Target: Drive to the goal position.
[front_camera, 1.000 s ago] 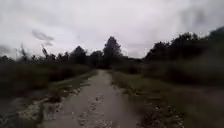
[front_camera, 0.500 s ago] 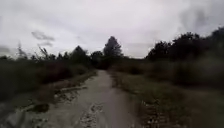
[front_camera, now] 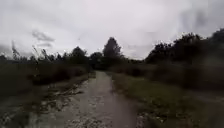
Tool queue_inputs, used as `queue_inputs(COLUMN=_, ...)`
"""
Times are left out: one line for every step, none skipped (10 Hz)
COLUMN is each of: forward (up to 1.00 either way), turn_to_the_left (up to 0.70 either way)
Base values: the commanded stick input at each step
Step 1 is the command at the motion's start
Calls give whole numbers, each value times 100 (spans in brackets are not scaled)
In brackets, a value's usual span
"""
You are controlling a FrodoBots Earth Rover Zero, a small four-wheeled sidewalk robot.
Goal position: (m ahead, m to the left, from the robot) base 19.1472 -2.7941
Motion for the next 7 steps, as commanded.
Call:
queue_inputs(forward=70, turn_to_the_left=0)
queue_inputs(forward=70, turn_to_the_left=0)
queue_inputs(forward=70, turn_to_the_left=0)
queue_inputs(forward=70, turn_to_the_left=0)
queue_inputs(forward=70, turn_to_the_left=0)
queue_inputs(forward=70, turn_to_the_left=0)
queue_inputs(forward=70, turn_to_the_left=11)
